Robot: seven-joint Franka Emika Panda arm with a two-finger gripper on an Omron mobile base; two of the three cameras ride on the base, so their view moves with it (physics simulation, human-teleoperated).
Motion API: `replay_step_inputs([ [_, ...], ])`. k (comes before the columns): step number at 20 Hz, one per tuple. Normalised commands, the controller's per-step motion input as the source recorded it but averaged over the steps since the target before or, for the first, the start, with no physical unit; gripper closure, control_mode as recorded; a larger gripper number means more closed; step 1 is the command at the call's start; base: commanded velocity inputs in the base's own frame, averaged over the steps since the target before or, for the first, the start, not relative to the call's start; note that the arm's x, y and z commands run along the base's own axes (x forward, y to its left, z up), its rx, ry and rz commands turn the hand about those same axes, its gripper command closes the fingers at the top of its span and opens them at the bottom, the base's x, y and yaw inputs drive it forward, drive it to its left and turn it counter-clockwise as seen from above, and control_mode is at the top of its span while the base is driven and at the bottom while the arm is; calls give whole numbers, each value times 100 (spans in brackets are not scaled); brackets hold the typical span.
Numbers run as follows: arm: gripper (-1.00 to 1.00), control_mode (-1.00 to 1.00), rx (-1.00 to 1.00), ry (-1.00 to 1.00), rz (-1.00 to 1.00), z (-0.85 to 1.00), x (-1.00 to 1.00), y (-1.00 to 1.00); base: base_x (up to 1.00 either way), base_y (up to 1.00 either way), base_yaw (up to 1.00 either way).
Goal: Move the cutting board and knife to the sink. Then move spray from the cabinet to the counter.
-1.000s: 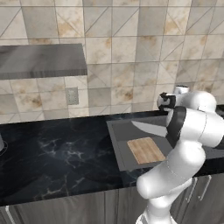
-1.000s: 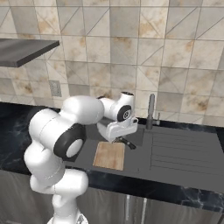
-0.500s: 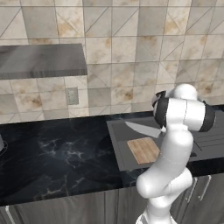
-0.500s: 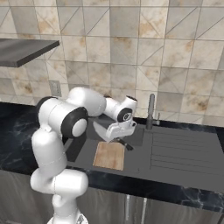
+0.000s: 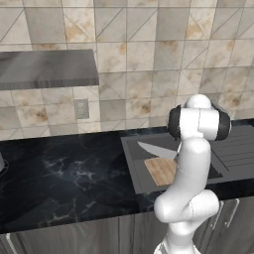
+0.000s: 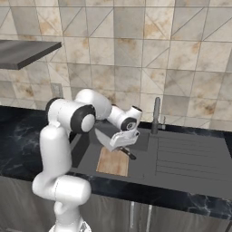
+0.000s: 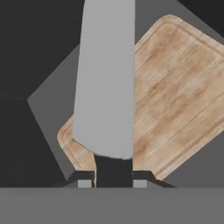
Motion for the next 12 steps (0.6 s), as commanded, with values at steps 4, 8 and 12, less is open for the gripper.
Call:
replay_step_inputs([
  [4, 100, -100, 2, 3, 5, -41, 20, 8, 0, 0, 0],
  [8, 100, -100, 3, 5, 4, -41, 22, 9, 0, 0, 0],
  [12, 100, -100, 2, 6, 5, -40, 19, 9, 0, 0, 0],
])
